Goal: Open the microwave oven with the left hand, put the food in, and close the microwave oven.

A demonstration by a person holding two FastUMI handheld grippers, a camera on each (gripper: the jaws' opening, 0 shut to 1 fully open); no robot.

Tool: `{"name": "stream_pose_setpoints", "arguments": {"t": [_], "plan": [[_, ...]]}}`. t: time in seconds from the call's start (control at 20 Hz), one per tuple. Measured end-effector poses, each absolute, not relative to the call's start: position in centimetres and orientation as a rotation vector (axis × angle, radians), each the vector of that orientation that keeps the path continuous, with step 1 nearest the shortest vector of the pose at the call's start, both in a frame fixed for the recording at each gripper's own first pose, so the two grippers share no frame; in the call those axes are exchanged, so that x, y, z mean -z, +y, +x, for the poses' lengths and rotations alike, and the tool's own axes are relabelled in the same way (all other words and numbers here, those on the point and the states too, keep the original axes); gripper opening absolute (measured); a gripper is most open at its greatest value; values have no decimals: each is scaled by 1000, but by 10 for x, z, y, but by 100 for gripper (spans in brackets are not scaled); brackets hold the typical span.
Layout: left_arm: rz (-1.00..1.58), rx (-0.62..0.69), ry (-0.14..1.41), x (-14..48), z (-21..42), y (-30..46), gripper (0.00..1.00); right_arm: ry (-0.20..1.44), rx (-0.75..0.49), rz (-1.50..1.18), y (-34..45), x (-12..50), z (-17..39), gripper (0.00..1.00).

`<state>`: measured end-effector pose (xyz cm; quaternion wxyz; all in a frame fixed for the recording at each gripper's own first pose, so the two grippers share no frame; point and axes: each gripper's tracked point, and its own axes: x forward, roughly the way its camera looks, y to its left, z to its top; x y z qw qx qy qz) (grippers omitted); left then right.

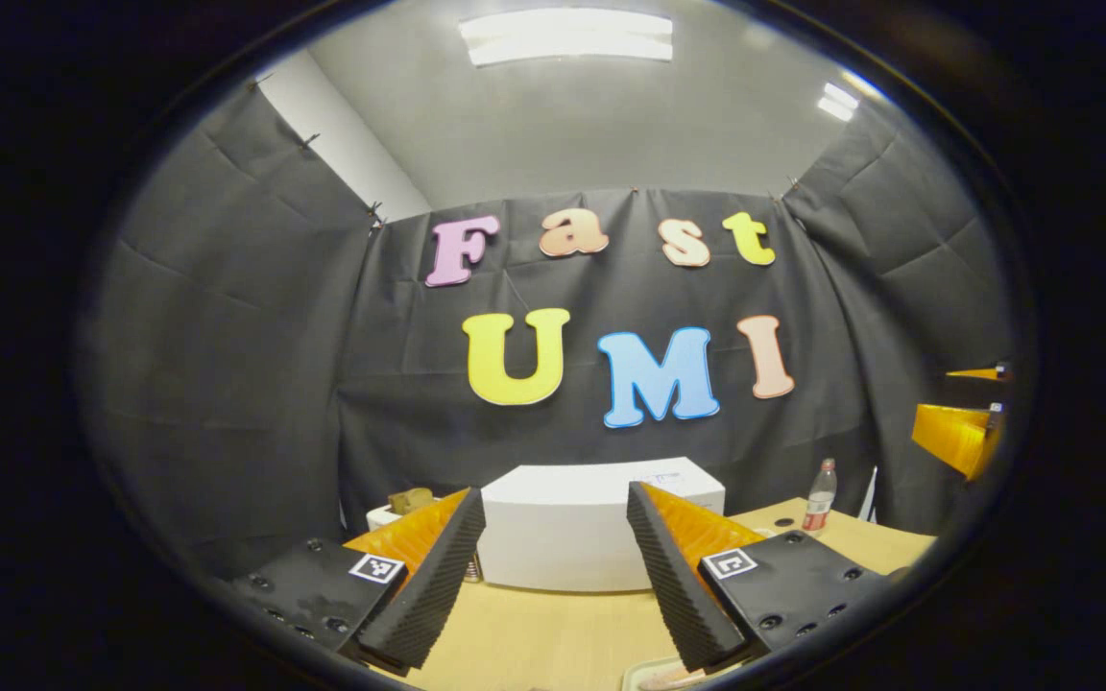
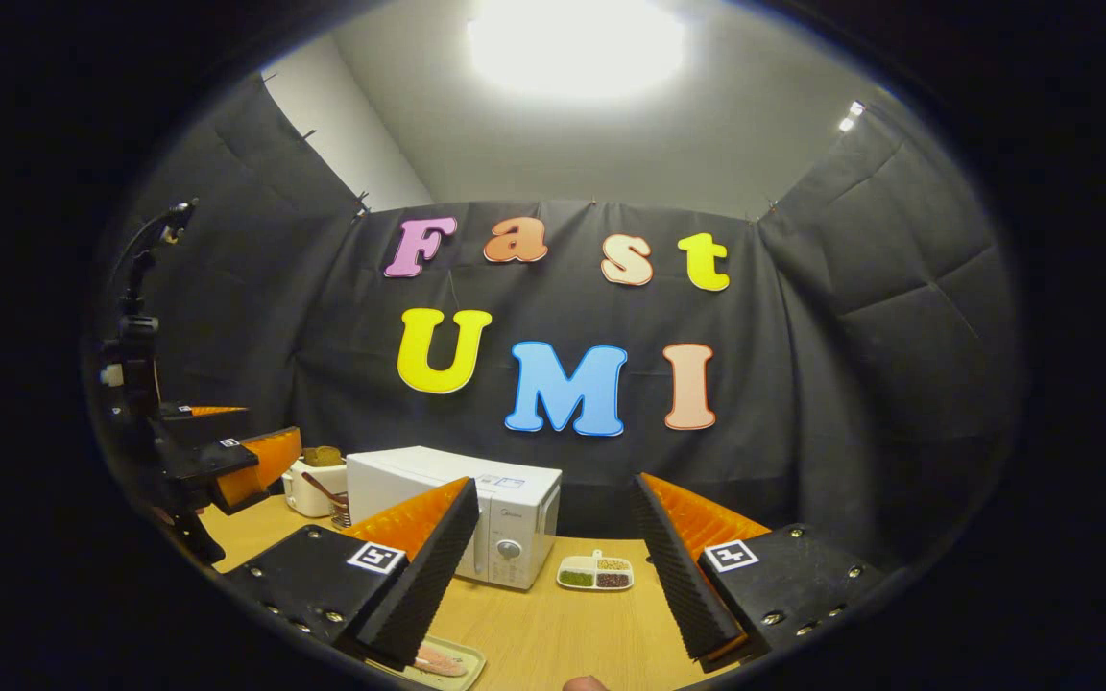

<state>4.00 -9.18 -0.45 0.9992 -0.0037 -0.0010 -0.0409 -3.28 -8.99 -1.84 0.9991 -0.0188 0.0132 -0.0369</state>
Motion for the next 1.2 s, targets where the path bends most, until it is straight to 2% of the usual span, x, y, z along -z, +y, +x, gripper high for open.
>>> {"name": "stream_pose_setpoints", "arguments": {"t": [0.3,0.55,0.95,1.2], "plan": [[-17,143,7,10,85,-130,97,36,92,-46,-112,21,-34,98],[-37,220,17,28,128,-166,96,51,174,-57,-131,24,-23,98],[-29,317,81,91,188,-209,97,92,307,-77,-152,33,-4,98],[-36,371,180,148,214,-238,97,125,356,-102,-155,40,-4,98]]}}
